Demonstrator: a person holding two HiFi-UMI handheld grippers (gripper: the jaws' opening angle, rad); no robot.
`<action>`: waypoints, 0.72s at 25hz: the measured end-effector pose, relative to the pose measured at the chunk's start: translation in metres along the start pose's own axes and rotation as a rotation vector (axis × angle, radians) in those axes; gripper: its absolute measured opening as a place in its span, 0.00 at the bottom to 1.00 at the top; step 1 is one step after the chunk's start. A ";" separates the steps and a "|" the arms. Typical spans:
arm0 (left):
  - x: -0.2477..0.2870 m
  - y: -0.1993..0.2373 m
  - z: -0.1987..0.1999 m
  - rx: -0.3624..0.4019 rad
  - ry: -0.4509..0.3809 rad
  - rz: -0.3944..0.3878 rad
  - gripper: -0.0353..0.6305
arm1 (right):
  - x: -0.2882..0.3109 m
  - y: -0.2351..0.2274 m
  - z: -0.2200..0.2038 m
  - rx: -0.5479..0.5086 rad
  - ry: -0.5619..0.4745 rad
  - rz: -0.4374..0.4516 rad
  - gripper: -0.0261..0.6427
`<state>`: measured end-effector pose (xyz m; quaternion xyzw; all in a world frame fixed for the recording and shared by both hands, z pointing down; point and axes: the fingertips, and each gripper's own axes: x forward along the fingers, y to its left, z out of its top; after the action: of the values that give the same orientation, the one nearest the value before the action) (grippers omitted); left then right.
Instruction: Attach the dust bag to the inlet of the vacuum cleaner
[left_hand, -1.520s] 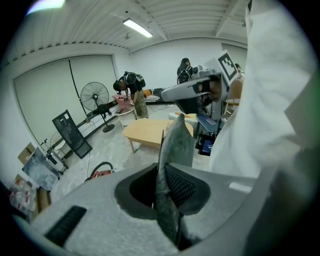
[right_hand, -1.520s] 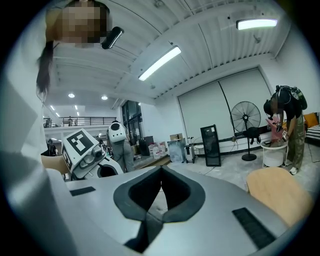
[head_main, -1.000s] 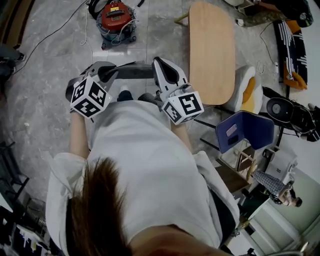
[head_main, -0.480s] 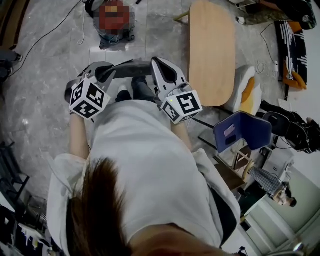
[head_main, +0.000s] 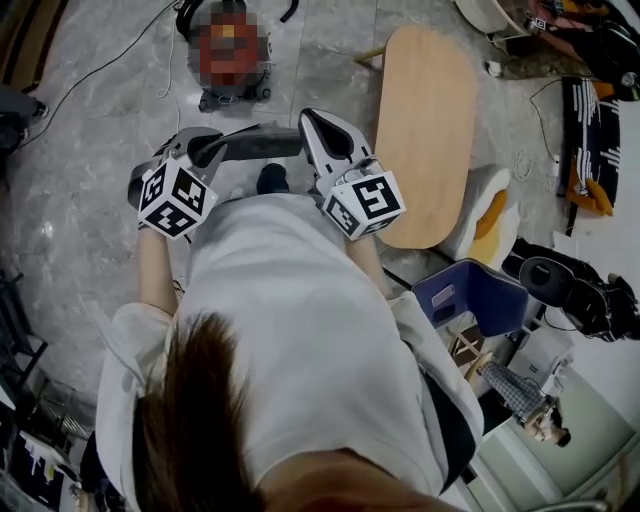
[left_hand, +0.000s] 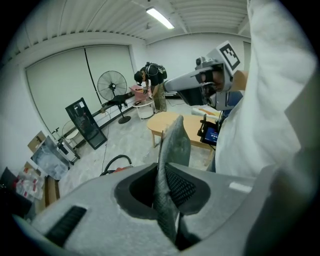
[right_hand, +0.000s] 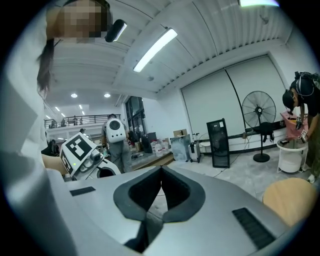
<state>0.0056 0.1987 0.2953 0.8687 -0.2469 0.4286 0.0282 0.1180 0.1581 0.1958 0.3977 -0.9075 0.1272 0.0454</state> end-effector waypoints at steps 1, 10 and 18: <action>0.006 0.005 0.005 -0.007 0.001 0.008 0.12 | 0.004 -0.009 0.002 -0.004 0.003 0.010 0.04; 0.036 0.039 0.037 -0.043 -0.008 0.074 0.12 | 0.023 -0.051 0.006 -0.017 0.031 0.118 0.04; 0.054 0.075 0.033 -0.065 -0.001 0.055 0.12 | 0.058 -0.066 0.002 -0.006 0.072 0.163 0.04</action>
<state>0.0236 0.1021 0.3032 0.8604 -0.2843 0.4205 0.0446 0.1268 0.0730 0.2174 0.3176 -0.9350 0.1423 0.0688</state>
